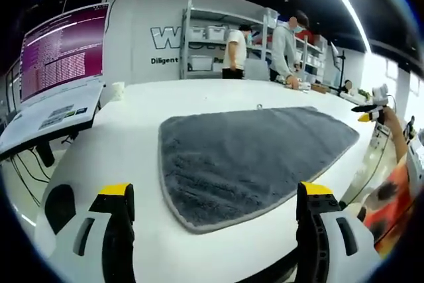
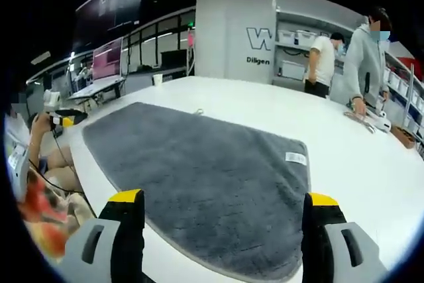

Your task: Open the folded towel by lifting each exposed corner and separating the folded layers until the towel lies flat within the target outline without major curled edges

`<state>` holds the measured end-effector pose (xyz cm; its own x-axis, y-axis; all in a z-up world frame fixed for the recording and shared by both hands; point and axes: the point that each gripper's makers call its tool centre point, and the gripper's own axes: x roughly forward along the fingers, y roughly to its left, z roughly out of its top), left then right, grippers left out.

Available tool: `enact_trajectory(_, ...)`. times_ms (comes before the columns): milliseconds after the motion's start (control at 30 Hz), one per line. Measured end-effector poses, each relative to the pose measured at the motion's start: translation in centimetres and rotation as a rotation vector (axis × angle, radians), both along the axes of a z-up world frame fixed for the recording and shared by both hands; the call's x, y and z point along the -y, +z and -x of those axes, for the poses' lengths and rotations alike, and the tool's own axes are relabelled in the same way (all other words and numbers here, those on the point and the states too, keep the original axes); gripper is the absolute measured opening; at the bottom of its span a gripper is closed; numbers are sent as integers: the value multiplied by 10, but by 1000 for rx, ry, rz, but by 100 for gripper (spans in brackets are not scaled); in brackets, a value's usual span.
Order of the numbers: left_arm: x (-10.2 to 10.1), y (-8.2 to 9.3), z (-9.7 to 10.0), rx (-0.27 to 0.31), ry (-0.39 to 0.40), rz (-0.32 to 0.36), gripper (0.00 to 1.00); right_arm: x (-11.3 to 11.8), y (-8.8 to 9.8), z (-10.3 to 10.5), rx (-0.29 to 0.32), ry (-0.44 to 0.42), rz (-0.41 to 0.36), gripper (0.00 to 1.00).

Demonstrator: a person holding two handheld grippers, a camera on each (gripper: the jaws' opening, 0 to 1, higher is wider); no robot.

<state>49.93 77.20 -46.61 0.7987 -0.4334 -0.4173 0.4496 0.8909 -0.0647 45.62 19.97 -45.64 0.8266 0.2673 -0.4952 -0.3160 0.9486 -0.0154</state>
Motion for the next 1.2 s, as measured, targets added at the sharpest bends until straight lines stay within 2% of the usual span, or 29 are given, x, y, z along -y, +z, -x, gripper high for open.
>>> enact_trajectory(500, -6, 4, 4, 17, 11, 4, 100, -11, 4, 2, 1, 5, 7, 99)
enact_trajectory(867, -2, 4, 5, 17, 1, -3, 100, -5, 7, 4, 5, -2, 9, 99)
enact_trajectory(1200, 2, 4, 2, 15, -12, -6, 100, 2, 1, 7, -9, -15, 10, 99)
